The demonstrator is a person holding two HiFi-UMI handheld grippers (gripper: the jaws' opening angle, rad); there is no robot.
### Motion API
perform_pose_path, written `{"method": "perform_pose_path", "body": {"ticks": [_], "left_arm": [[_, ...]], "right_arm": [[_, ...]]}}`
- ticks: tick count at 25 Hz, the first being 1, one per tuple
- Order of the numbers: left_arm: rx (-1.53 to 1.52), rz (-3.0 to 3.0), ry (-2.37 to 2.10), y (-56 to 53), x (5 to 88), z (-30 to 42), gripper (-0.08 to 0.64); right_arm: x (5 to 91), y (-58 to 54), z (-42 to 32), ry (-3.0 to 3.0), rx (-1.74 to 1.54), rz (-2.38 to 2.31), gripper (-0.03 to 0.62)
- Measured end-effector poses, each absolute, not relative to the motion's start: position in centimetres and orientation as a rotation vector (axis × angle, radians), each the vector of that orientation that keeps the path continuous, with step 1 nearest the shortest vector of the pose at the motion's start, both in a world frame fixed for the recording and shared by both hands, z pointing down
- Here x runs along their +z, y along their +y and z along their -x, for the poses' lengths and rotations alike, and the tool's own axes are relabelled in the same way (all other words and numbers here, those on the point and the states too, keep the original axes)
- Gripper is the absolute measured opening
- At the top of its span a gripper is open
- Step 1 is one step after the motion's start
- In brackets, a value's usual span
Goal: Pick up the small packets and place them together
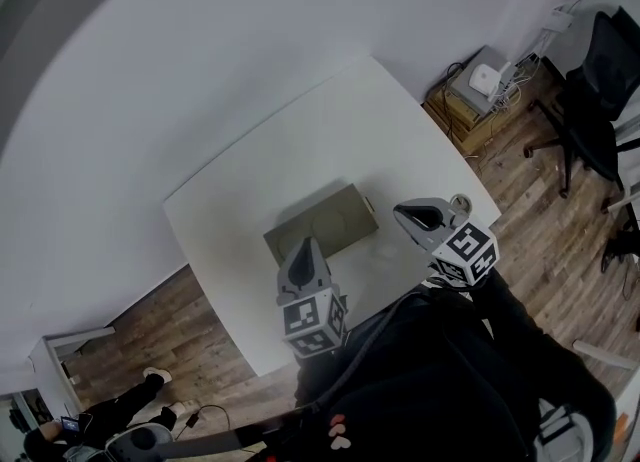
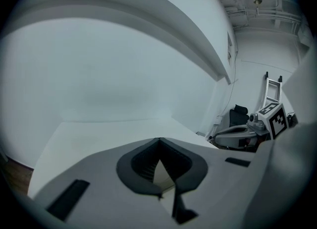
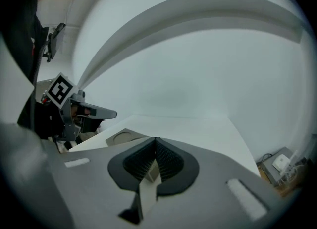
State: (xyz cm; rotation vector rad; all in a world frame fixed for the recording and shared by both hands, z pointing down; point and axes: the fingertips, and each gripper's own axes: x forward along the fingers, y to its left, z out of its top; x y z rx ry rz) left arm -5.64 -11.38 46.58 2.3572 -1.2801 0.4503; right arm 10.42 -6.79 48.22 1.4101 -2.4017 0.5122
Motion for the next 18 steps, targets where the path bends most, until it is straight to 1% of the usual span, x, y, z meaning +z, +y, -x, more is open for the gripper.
{"method": "perform_pose_path", "body": {"ticks": [6,9,12,15,17,18], "left_arm": [[0.487,-2.287,-1.351,-10.7,48.0,7.6,0.0],[0.5,-2.217,-1.395,-10.8,49.6,9.2,-0.002],[0.523,-2.167,-1.396,-10.7,50.9,10.0,-0.002],[0.542,-2.126,-1.367,-10.6,52.3,9.8,-0.002],[0.557,-2.1,-1.345,-10.6,53.1,9.7,0.0],[0.566,-2.089,-1.334,-10.5,53.4,9.7,-0.002]], "right_arm": [[50.8,-7.1,-8.7,-2.488,0.507,-0.977,-0.001],[51.8,-8.3,-8.4,-2.527,0.564,-0.843,0.014],[53.3,-9.6,-8.9,-2.472,0.513,-0.765,0.021],[55.0,-9.8,-9.2,-2.406,0.486,-0.625,0.062],[56.1,-9.7,-9.0,-2.367,0.486,-0.53,0.119],[56.7,-9.7,-8.9,-2.343,0.474,-0.49,0.134]]}}
